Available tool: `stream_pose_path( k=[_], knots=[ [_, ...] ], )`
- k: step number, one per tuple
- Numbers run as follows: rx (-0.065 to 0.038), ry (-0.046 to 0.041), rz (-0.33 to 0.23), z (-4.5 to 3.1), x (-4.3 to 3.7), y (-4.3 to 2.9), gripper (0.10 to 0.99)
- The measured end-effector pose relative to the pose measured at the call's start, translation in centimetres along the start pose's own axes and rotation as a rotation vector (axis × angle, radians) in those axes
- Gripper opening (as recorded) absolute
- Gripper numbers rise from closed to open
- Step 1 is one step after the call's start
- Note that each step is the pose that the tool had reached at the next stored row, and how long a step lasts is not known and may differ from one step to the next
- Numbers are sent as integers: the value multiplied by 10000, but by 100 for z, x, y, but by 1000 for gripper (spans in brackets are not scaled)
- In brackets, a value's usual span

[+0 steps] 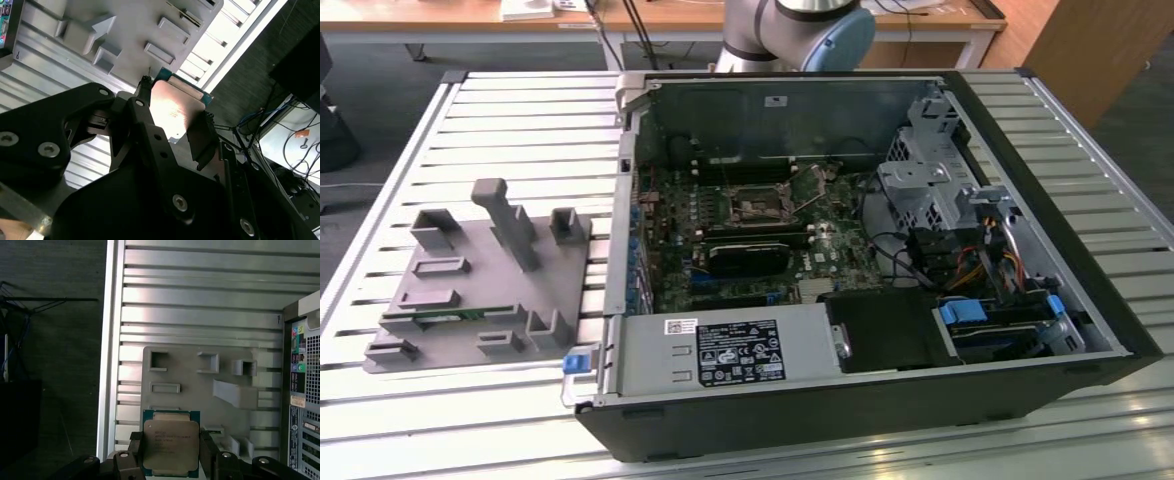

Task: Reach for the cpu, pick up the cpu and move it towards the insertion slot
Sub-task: 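Pick up the cpu and move it towards the insertion slot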

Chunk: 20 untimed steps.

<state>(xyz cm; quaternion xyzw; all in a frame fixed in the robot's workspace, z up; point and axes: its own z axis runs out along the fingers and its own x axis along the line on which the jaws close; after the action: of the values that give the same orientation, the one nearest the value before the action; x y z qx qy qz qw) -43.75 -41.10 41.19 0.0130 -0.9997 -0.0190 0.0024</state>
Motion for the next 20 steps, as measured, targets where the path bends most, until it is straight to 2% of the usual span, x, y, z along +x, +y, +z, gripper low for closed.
stream_pose_path(
  k=[6,11,13,20],
  knots=[
    [0,1,0,-136,0,11,541],
    [0,0,0,-219,0,15,541],
    [-1,-2,0,-224,-9,15,541],
    [0,0,1,-225,-141,11,541]
  ],
)
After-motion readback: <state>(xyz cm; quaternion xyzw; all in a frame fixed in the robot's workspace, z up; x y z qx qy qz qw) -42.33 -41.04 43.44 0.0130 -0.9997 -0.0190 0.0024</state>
